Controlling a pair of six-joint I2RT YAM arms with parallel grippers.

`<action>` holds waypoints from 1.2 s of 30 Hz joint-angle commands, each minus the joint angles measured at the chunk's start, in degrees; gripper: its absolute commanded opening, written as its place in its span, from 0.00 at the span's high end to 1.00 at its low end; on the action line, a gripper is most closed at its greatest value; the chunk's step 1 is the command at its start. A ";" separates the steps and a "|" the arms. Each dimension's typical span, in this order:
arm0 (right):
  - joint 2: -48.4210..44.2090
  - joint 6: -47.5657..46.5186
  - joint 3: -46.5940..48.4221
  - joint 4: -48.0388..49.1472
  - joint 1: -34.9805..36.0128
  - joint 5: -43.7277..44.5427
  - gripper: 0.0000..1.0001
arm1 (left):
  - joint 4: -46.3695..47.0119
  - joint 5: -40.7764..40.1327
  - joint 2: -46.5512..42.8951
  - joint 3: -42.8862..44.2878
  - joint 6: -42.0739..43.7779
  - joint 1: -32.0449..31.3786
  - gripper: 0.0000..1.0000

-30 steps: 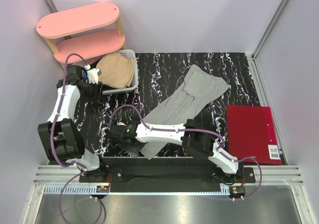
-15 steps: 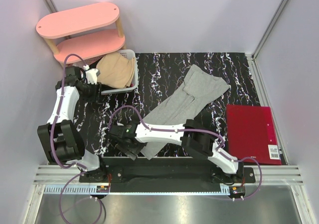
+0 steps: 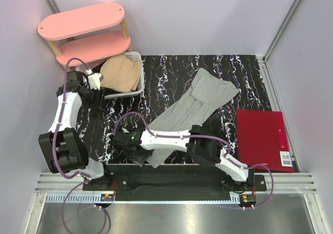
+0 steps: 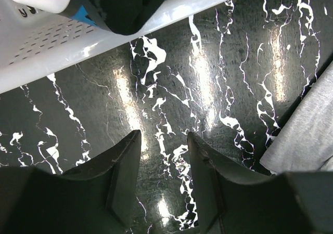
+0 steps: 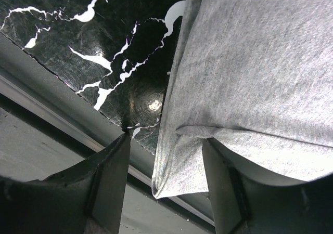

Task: Fold and stack the t-shirts
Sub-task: Grab the bottom of the folded rectangular tshirt with right arm

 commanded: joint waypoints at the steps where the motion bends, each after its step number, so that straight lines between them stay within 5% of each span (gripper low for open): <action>1: 2.35 -0.19 -3.03 4.39 -2.16 0.55 0.39 | 1.61 0.60 -1.70 -0.57 1.22 0.35 0.55; 12: 2.52 2.00 -7.15 6.67 -3.48 -1.73 0.60 | 1.61 -0.28 -2.23 -0.22 1.83 0.44 0.55; 24: 3.84 2.45 -11.03 9.04 -2.42 -0.68 0.63 | 1.52 -1.07 -3.63 -0.92 2.45 0.44 0.55; 29: 2.36 2.36 -9.89 7.91 -2.24 1.51 0.92 | 1.43 -1.43 -3.63 -0.75 2.62 0.61 0.55; 36: -4.60 0.52 -2.87 3.25 -1.63 3.01 0.89 | 1.26 -0.37 -3.10 0.83 1.66 0.53 0.55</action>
